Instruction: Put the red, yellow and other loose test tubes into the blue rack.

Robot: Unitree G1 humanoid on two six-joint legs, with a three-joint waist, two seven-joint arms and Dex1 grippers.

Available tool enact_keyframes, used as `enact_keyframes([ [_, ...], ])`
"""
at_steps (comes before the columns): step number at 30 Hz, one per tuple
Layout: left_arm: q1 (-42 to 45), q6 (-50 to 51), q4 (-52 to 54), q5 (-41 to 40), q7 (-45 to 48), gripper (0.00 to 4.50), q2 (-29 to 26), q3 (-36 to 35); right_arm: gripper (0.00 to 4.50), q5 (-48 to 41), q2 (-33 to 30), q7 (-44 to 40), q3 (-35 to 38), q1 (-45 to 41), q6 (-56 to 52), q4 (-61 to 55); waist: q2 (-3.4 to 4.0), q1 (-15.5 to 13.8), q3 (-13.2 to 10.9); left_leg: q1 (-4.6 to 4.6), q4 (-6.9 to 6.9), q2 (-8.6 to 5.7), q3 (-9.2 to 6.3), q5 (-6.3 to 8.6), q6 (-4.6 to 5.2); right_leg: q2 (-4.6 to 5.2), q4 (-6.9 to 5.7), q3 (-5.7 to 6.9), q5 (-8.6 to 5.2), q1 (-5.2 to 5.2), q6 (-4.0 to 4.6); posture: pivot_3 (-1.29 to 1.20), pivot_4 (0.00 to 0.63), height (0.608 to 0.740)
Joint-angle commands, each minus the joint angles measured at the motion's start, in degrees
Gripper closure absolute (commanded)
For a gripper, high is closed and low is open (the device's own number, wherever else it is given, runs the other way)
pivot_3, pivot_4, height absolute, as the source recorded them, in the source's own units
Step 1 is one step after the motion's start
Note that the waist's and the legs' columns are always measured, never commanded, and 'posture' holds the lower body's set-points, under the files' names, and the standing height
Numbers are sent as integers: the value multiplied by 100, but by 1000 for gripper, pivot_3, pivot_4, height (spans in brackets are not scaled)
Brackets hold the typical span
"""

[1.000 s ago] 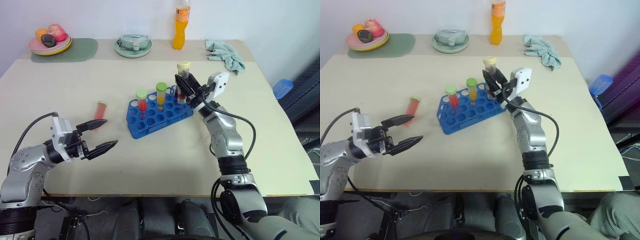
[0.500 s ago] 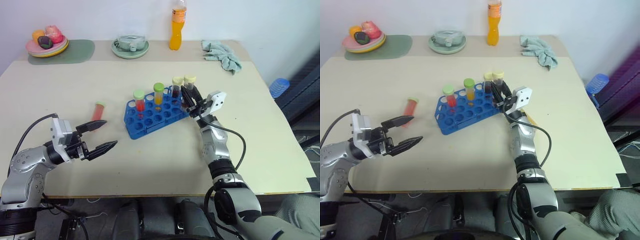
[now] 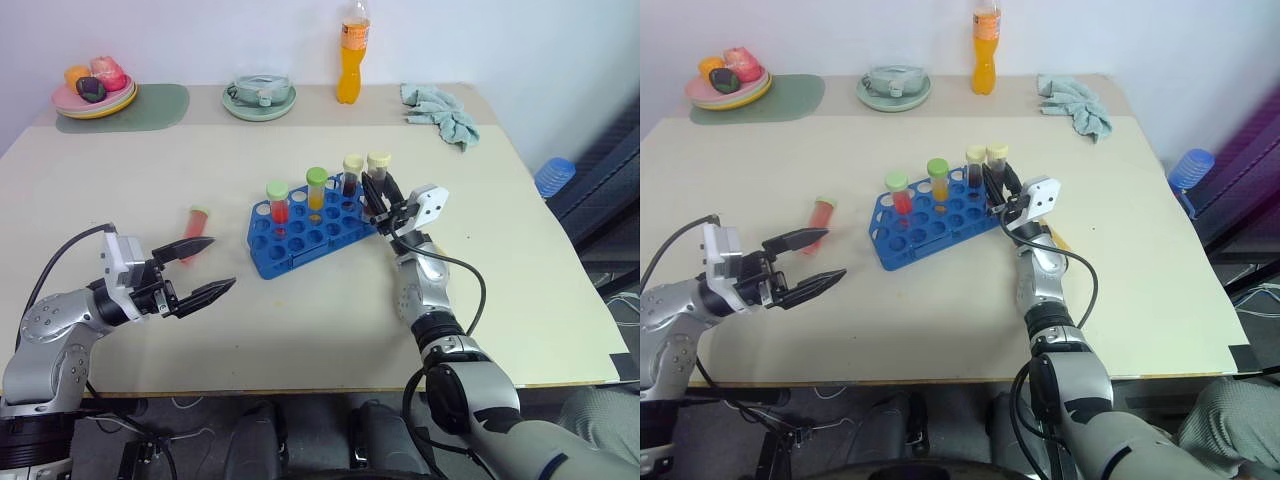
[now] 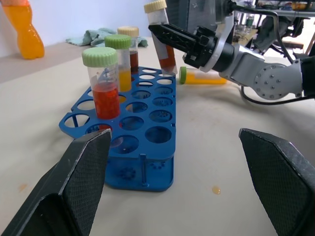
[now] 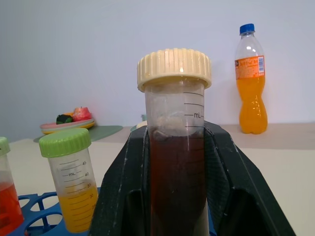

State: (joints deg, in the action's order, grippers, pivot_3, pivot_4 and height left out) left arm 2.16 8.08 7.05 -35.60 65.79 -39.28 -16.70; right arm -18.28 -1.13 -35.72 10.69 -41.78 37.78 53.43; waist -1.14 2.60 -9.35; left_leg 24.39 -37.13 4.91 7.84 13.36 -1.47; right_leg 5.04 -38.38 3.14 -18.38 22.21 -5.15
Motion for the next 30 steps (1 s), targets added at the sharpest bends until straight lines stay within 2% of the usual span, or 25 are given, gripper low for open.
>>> enact_keyframes([
  [1, 54, -23, 83, -106, -48, 238, 14, -141, 3705, 23, 59, 93, 105, 72, -45, 410, 0, 1, 0, 0, 0, 0, 0, 0, 0, 0, 0, 0, 0, 0, 0, 0, 150, 740],
  [10, -25, -16, 94, -65, -151, 238, 191, -72, 3705, 24, 178, 69, 191, -30, 95, 682, 1, 6, 2, -3, 0, 2, -2, 0, -1, 0, -2, -1, 0, -1, 0, 0, 150, 740],
  [21, 225, 391, 449, -142, -472, 238, 160, 14, 3705, 92, 340, 217, 241, -108, 331, 1010, 1, 11, 2, -2, 2, 2, -3, -1, -1, -1, -2, -2, 0, 0, 0, 0, 150, 740],
  [25, 340, 599, 581, -161, -584, 238, 137, 31, 3705, -20, 388, -56, 286, -10, 400, 985, 1, 8, 2, -2, 2, 2, -3, -1, -1, 0, -2, -2, 0, 0, 0, 0, 150, 740],
  [26, 372, 659, 625, -169, -615, 238, 133, 37, 2691, -19, 391, -114, 286, 19, 418, 969, 1, 6, 2, -2, 2, 2, -3, -1, -1, -1, -2, -2, 0, 0, 0, 0, 150, 740],
  [27, 420, 730, 679, -179, -659, 238, 130, 51, 2338, -12, 389, -182, 281, 45, 443, 953, 1, 5, 2, -2, 2, 2, -3, -1, -1, -1, -2, -2, 0, 0, 0, 0, 150, 740],
  [30, 545, 883, 776, -198, -753, 238, 132, 106, 898, 148, 335, -169, 208, 102, 586, 870, -1, 7, 3, -2, 3, 2, -5, -1, -2, -1, -1, -2, 0, -1, 0, 0, 150, 740],
])
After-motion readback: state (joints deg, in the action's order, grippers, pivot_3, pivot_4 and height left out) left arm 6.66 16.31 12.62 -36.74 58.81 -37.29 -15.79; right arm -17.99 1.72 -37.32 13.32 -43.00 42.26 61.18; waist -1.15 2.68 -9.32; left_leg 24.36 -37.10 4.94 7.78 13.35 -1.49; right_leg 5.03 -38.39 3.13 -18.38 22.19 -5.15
